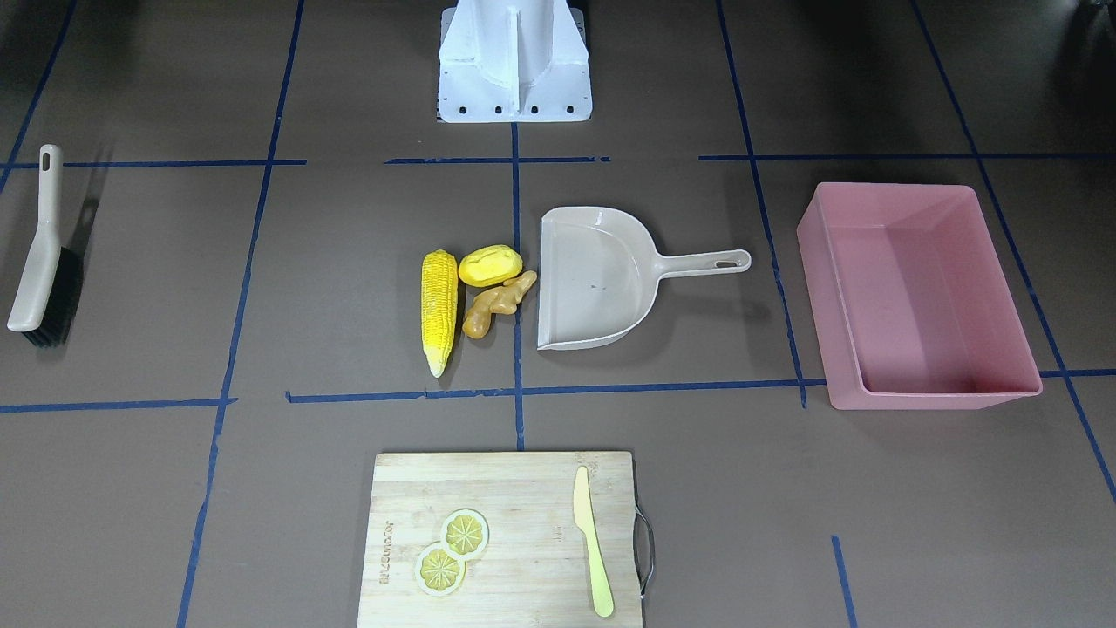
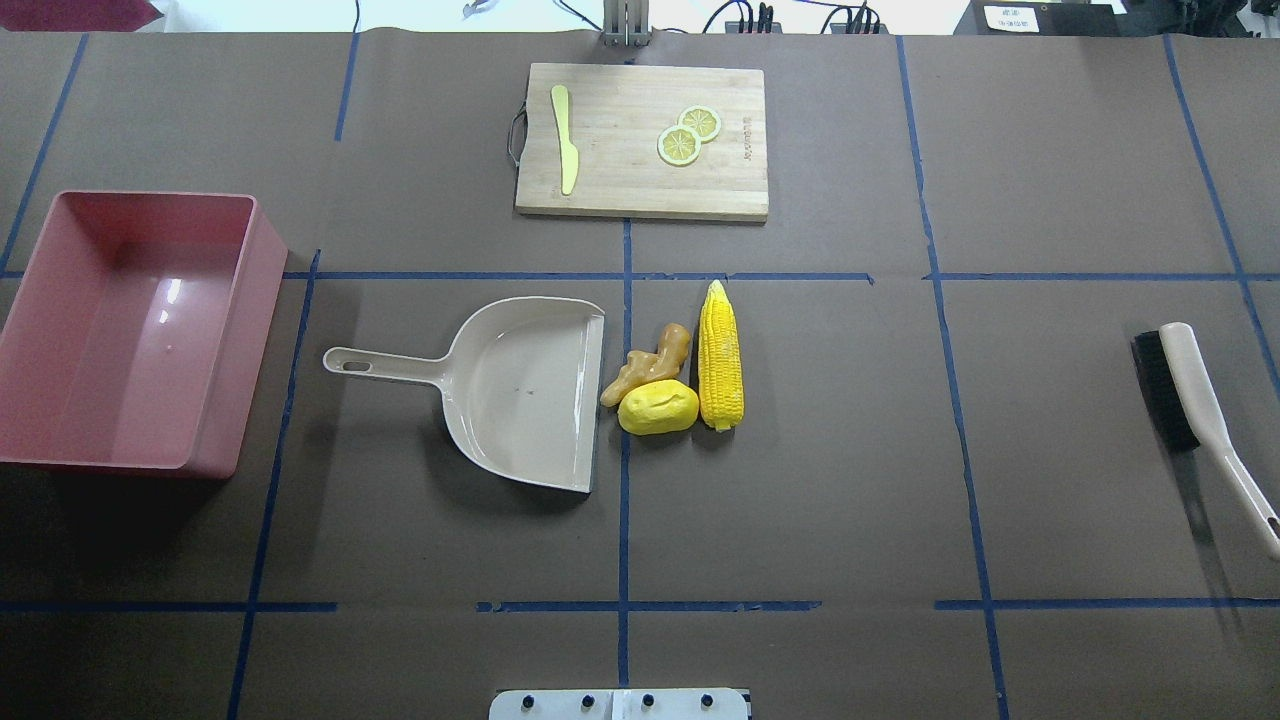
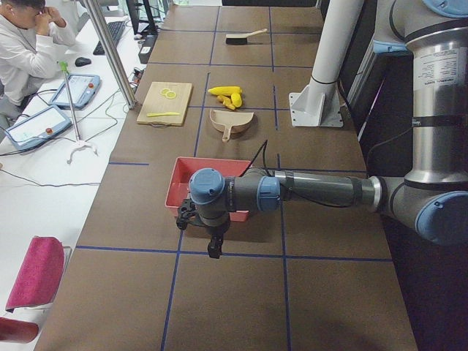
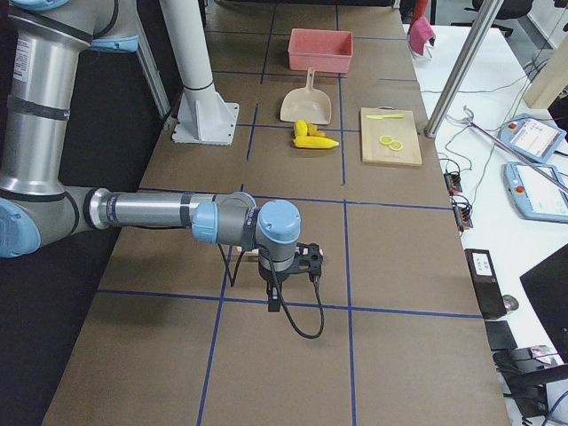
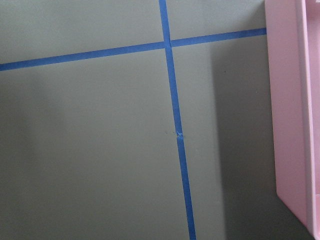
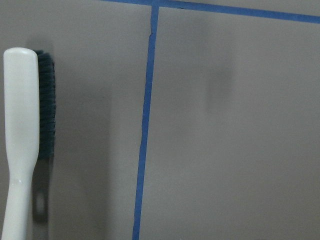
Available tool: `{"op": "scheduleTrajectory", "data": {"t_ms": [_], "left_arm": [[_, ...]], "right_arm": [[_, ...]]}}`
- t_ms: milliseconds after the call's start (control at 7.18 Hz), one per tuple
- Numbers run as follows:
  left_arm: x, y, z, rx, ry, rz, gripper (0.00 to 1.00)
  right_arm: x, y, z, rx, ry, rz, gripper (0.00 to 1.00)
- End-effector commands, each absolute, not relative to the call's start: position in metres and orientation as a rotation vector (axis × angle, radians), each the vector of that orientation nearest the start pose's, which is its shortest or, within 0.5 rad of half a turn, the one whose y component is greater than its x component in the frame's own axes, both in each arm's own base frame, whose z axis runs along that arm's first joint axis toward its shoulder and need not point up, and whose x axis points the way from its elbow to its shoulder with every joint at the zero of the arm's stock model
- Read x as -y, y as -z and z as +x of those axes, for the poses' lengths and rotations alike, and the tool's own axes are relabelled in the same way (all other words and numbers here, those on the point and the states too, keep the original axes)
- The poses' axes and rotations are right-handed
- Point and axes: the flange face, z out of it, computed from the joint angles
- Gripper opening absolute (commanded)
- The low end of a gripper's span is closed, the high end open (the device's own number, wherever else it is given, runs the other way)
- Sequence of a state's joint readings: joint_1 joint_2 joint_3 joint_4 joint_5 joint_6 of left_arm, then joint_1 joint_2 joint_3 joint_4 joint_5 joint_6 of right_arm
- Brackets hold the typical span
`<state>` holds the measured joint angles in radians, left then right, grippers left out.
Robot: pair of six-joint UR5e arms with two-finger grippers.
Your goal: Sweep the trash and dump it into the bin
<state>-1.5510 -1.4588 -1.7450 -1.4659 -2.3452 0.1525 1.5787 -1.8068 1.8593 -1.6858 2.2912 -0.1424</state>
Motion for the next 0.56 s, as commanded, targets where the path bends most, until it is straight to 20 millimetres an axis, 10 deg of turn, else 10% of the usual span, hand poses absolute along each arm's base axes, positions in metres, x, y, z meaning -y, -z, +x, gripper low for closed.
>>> {"op": "scheduleTrajectory", "data": {"t_ms": [0,418], "left_arm": [[0.443,-0.637,-0.06,-0.712,-0.151,0.014,1.0],[0.443,-0.637,-0.059,-0.713,-0.152,0.015,1.0]], "right_arm": [[0.411,-0.623,0.071,0.722,0.109,0.022,1.0],[0.408,-0.619,0.06,0.789,0.107,0.014,1.0]]}}
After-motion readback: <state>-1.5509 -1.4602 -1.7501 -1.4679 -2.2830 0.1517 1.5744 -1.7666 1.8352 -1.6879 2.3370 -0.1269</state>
